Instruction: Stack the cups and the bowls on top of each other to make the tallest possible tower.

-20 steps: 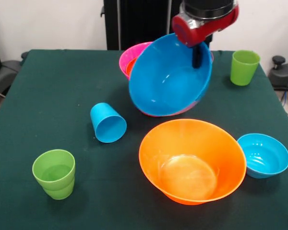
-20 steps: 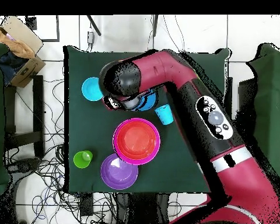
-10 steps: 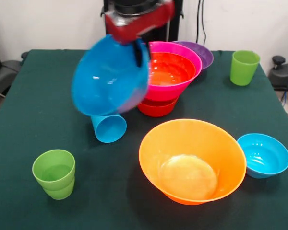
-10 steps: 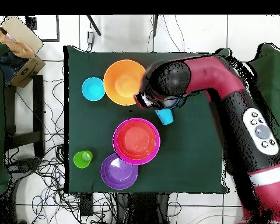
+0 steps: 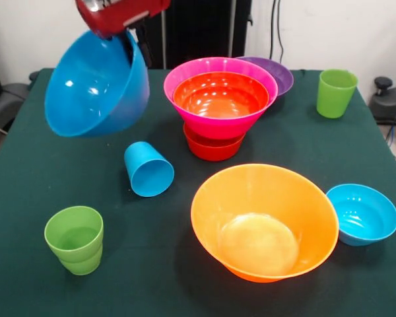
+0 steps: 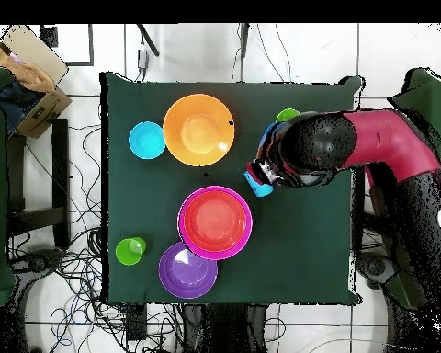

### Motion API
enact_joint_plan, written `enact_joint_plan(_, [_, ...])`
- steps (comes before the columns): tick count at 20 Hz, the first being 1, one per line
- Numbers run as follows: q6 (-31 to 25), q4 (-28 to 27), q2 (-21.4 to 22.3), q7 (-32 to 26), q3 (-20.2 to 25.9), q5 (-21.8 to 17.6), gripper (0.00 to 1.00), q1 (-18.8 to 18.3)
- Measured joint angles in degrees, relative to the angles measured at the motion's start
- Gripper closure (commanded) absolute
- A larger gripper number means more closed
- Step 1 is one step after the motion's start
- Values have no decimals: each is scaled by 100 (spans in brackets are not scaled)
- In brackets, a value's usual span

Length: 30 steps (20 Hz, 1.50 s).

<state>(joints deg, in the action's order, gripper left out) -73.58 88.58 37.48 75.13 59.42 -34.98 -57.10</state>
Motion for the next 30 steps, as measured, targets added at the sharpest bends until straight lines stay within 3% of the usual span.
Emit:
enact_joint_plan(11, [260, 992, 698, 0, 236, 244, 100, -158])
enact_joint_plan(19, [1071, 1788, 851, 0, 305, 278, 100, -363])
enact_joint_plan(25, [1815, 2322, 849, 0, 20, -269, 100, -429])
enact_joint_plan(30, [1951, 2586, 851, 0, -258, -658, 100, -374])
